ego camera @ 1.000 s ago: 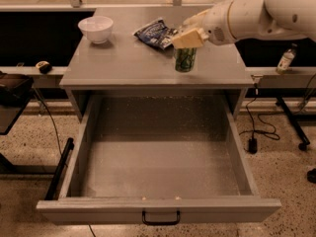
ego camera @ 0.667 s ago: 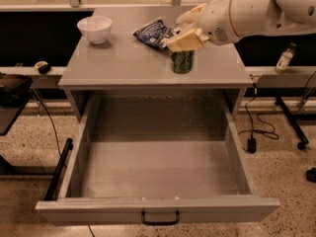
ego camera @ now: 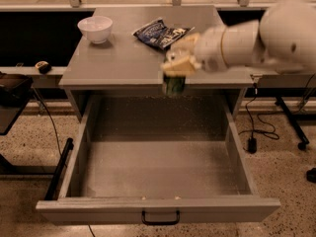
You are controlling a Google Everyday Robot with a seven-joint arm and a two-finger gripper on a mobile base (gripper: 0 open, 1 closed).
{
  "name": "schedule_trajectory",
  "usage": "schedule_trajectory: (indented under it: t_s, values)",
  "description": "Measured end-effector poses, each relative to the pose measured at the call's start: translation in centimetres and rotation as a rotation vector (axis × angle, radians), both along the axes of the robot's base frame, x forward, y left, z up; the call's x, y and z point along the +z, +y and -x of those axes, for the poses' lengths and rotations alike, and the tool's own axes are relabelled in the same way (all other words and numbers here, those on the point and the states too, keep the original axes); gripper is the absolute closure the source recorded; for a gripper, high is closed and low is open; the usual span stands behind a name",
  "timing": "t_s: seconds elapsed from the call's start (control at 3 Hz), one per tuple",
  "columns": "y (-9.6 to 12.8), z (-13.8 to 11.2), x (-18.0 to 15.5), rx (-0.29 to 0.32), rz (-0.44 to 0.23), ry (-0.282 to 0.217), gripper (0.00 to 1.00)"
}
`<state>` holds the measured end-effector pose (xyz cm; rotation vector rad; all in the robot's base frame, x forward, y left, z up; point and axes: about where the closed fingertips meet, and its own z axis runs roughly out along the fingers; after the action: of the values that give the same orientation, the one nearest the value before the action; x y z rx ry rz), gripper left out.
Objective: Place green can into top drawer
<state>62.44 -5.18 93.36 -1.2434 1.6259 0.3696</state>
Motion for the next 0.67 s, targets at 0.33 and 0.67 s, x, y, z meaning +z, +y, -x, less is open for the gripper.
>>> schedule_trajectory:
  t_s: [0.33, 0.67]
  values:
    - [1.7, 5.7, -6.6, 0.119, -0.161, 0.133, 1.0]
    - [0.7, 11.1, -8.1, 0.205, -0.237, 0.211, 1.0]
